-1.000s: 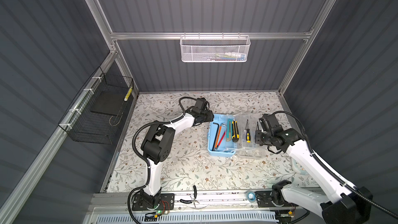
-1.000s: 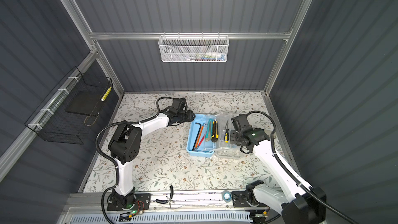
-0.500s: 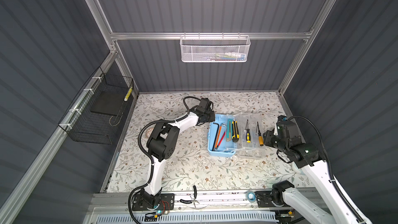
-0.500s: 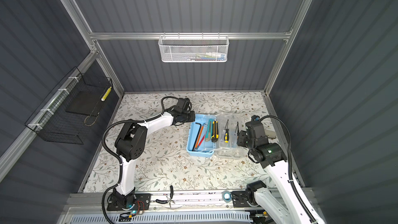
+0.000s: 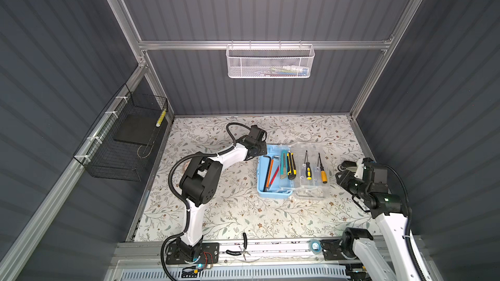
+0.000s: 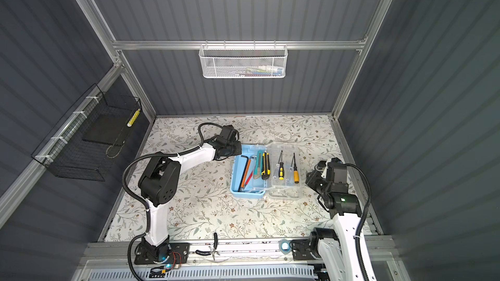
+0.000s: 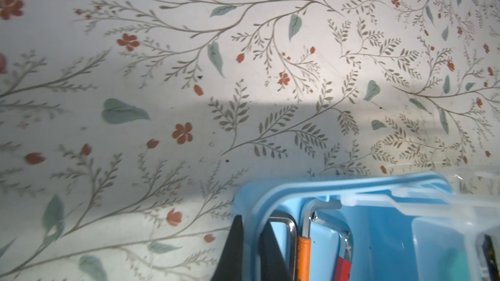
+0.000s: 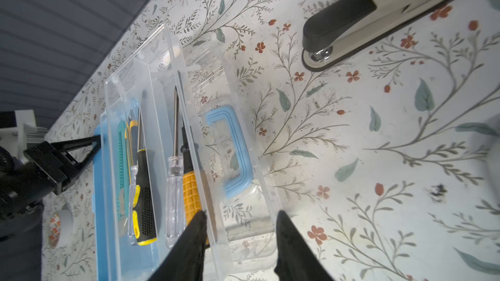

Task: Pack the tool kit
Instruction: 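Move the right gripper to the edge of the open clear lid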

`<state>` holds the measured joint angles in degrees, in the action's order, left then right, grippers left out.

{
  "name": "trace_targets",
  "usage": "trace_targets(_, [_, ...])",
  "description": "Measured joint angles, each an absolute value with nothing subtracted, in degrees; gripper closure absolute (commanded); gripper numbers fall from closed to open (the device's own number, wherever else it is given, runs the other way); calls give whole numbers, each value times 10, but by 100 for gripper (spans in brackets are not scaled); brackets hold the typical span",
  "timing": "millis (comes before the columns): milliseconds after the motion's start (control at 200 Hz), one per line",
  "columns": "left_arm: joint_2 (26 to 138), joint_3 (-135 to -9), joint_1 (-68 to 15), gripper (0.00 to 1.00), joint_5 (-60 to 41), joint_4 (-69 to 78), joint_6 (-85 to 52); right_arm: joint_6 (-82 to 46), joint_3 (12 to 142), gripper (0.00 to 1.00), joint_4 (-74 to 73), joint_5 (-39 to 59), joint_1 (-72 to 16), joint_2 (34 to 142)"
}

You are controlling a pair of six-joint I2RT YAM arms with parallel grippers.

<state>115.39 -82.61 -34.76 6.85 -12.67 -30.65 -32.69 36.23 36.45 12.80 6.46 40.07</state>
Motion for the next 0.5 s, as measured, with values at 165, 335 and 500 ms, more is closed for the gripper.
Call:
trace_targets(165, [1108,-768,-341,100,105,-131,-322,-335,332,57,339,196,69,420])
trace_targets(335, [1091,-745,-336,100,115,-133,-331,-337,305,57,330,227,69,423])
trace_targets(500, [1087,-737,-334,100,114,-126,-337,-341,280,58,321,240,69,437])
